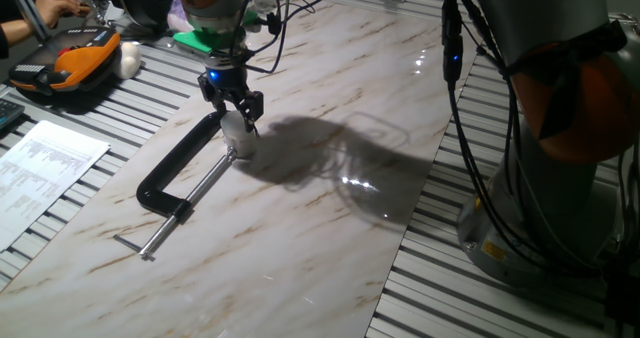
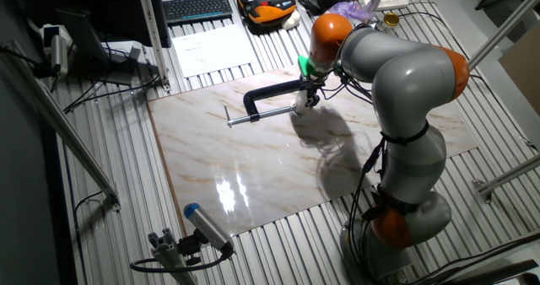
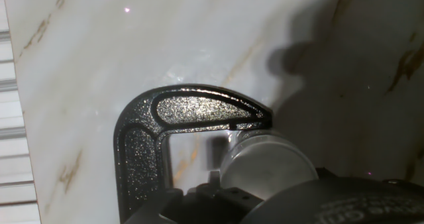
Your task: Unscrew the lid from the jar
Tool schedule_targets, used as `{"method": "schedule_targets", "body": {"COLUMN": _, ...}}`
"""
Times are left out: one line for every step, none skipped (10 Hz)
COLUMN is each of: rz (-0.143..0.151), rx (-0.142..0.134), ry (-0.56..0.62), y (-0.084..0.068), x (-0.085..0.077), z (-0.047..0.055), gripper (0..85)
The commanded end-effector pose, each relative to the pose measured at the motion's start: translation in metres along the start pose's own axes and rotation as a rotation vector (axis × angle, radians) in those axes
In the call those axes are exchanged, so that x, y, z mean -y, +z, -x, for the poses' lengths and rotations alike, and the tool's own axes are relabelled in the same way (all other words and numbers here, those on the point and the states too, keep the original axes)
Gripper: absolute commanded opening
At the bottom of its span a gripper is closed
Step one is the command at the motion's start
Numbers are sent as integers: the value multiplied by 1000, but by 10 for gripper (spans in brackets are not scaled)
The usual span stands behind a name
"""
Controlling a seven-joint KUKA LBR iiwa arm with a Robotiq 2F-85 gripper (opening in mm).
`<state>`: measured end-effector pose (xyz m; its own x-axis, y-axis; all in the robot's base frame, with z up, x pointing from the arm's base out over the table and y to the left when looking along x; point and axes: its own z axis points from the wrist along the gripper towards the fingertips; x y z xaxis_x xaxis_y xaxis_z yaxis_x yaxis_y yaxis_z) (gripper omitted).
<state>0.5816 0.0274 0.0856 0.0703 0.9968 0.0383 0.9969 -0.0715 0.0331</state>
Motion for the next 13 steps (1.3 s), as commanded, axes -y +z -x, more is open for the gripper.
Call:
{"method": "schedule_targets", "body": {"rz": 2, "rx": -3, "ry": -3, "y": 0, "x": 0, "z": 0, "gripper": 510}}
{"method": "schedule_targets", "body": {"rz": 2, "rx": -3, "ry": -6, "y": 1, "x": 0, "z": 0, "gripper": 510}}
{"method": "schedule_targets", "body": {"rz": 2, "rx": -3, "ry": -13, "y": 0, "x": 0, "z": 0, "gripper": 510}}
{"method": "schedule_targets", "body": {"rz": 2, "rx": -2, "ry": -25, "y": 0, "x": 0, "z": 0, "gripper": 510}}
{"method": "schedule_targets", "body": {"rz": 6, "rx": -6, "ry": -39, "y": 0, "x": -1, "z": 0, "gripper": 510}}
{"method": "schedule_targets", "body": {"rz": 10, "rx": -10, "ry": -51, "y": 1, "x": -1, "z": 0, "gripper": 510}}
{"method": "schedule_targets", "body": {"rz": 9, "rx": -9, "ry": -65, "y": 1, "x": -1, "z": 0, "gripper": 510}}
{"method": "schedule_targets", "body": {"rz": 9, "rx": -7, "ry": -80, "y": 1, "x": -1, "z": 0, "gripper": 510}}
{"method": "schedule_targets", "body": {"rz": 10, "rx": -8, "ry": -92, "y": 1, "x": -1, "z": 0, "gripper": 510}}
{"method": "schedule_targets", "body": {"rz": 9, "rx": -6, "ry": -106, "y": 1, "x": -1, "z": 0, "gripper": 510}}
{"method": "schedule_targets", "body": {"rz": 9, "rx": -5, "ry": -117, "y": 1, "x": -1, "z": 0, "gripper": 510}}
{"method": "schedule_targets", "body": {"rz": 10, "rx": -5, "ry": -131, "y": 1, "x": -2, "z": 0, "gripper": 510}}
{"method": "schedule_targets", "body": {"rz": 12, "rx": -7, "ry": -146, "y": 1, "x": -2, "z": -1, "gripper": 510}}
